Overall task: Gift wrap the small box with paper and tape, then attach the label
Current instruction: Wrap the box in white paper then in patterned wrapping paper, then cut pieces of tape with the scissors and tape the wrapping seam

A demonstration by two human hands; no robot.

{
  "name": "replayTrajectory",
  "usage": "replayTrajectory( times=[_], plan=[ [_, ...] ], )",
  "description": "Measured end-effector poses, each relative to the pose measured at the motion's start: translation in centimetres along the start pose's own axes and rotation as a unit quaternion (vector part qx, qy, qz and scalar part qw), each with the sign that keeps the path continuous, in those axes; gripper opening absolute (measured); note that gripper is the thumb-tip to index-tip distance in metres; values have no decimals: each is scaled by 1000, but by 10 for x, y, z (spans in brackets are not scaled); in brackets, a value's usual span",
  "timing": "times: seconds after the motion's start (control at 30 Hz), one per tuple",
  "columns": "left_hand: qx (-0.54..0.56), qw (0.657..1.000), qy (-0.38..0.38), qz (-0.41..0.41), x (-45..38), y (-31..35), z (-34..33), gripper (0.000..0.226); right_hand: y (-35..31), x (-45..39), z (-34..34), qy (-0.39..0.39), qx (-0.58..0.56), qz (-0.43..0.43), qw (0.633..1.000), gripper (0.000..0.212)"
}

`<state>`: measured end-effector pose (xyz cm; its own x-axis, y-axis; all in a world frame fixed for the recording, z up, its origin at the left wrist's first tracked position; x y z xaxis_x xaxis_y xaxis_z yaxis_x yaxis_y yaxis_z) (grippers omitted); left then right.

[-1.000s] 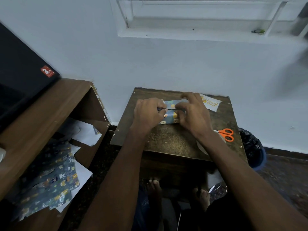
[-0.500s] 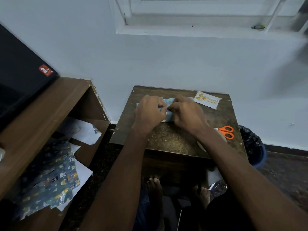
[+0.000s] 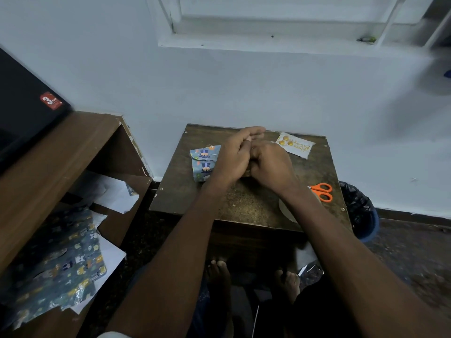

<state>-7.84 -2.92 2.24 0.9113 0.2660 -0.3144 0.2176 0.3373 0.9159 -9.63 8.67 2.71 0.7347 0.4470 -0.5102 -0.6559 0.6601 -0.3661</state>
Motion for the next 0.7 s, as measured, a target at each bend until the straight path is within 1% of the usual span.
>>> replayTrajectory(
  times=[0.1, 0.2, 0.3, 0.4, 0.47, 0.57, 0.6, 0.67, 0.7],
  plan=[
    [24, 998, 2, 51, -4, -8, -2, 38, 1, -1, 3, 3, -23, -6, 1000, 21],
    [31, 998, -7, 48, -5, -11, -3, 36, 12, -1, 14, 2, -117, -68, 991, 32],
    [15, 999, -25, 27, -4, -11, -4, 35, 25, 3, 25, -14, -247, -156, 956, 32],
    [-4, 999, -31, 24, -5, -12, -3, 33, 36, 8, 39, 12, -318, -186, 929, 26],
    [-20, 999, -35, 16, -4, -11, -3, 32, 48, 13, 45, -5, -292, -185, 939, 28],
    [-29, 999, -33, 9, -3, -10, -3, 30, 64, 22, 47, -91, -141, -110, 980, 43],
    [-30, 999, -33, 8, -2, -10, -3, 30, 68, 26, 45, -126, -104, -87, 983, 48],
    [-31, 999, -33, 7, -2, -10, -3, 29, 70, 32, 43, -194, -64, -75, 976, 57],
    [-30, 999, -33, 5, -2, -10, -3, 29, 70, 34, 43, -215, -46, -72, 973, 60]
  ],
)
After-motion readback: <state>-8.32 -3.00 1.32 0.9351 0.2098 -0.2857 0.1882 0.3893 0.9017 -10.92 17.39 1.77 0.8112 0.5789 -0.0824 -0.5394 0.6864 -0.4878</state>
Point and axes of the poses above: each hand's wrist, its own x-axis away from the middle knuckle, its own z-axis out of the back of the hand, y = z × x, the point moved 3 cm from there along -x, towards the middle knuckle, and after that the axes turned 8 degrees about y, right-handed, at the moved point
